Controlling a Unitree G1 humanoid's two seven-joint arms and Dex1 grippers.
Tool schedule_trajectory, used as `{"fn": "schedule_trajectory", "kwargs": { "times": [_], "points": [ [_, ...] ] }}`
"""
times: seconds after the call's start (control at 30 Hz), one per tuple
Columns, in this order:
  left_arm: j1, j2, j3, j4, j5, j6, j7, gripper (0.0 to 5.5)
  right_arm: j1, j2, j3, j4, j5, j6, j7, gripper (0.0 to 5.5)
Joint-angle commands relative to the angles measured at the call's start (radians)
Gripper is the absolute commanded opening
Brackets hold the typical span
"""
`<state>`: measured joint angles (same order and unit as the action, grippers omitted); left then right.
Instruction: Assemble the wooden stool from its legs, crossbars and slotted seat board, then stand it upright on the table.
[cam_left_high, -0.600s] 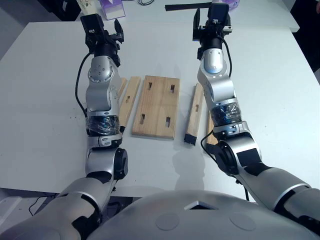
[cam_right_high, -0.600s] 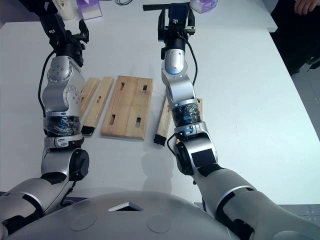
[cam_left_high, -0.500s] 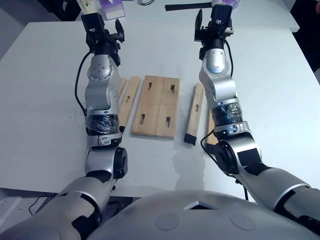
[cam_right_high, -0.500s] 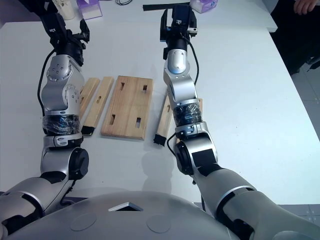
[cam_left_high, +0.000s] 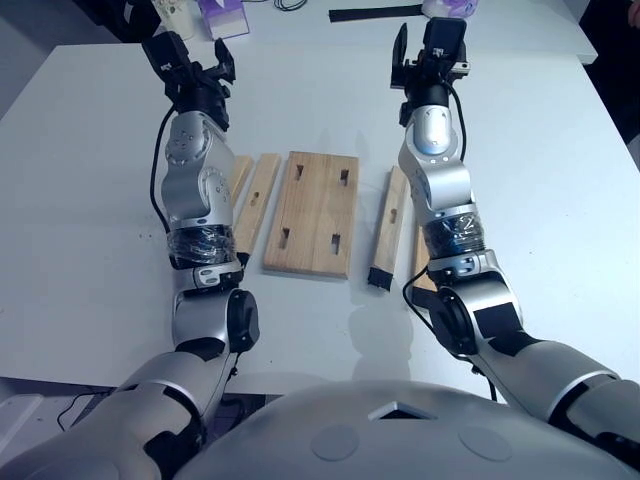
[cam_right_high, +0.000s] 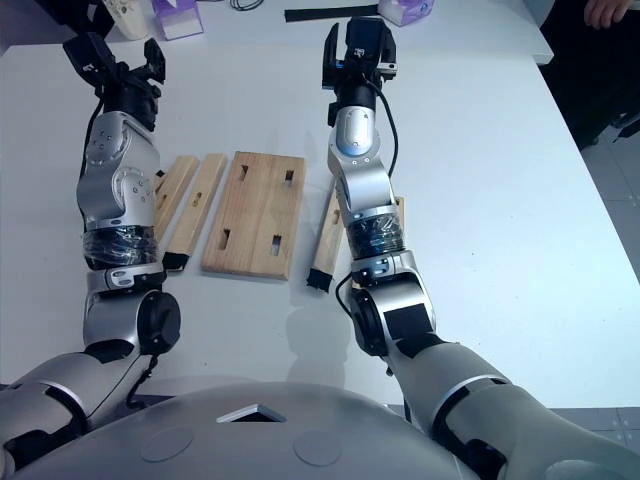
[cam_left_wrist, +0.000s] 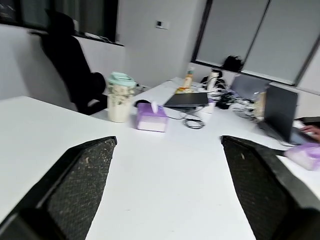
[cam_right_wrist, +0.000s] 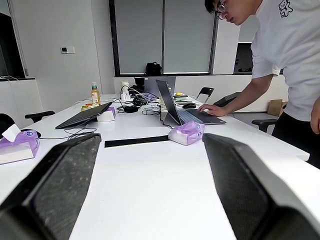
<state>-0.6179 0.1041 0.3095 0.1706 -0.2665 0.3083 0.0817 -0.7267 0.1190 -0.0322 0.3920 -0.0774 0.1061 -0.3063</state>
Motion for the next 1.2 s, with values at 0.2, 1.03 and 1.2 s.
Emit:
{"fn": "schedule_trajectory", "kwargs": {
  "times": [0.2, 1.03, 1.2],
  "points": [
    [0.024, 0.009, 0.042, -0.049, -0.031, 0.008, 0.026, 3.88, -0.003, 0.08, -0.011, -0.103, 0.109, 0.027, 0.007, 3.75],
    [-0.007, 0.141, 0.01, -0.136, -0.071, 0.159, -0.106, 3.88, 0.134, 0.017, 0.031, -0.243, 0.115, 0.014, -0.05, 3.75],
    [-0.001, 0.139, -0.01, -0.112, -0.041, 0.037, -0.126, 3.88, 0.036, -0.019, 0.015, -0.135, 0.112, 0.0, 0.02, 3.75]
  ]
}}
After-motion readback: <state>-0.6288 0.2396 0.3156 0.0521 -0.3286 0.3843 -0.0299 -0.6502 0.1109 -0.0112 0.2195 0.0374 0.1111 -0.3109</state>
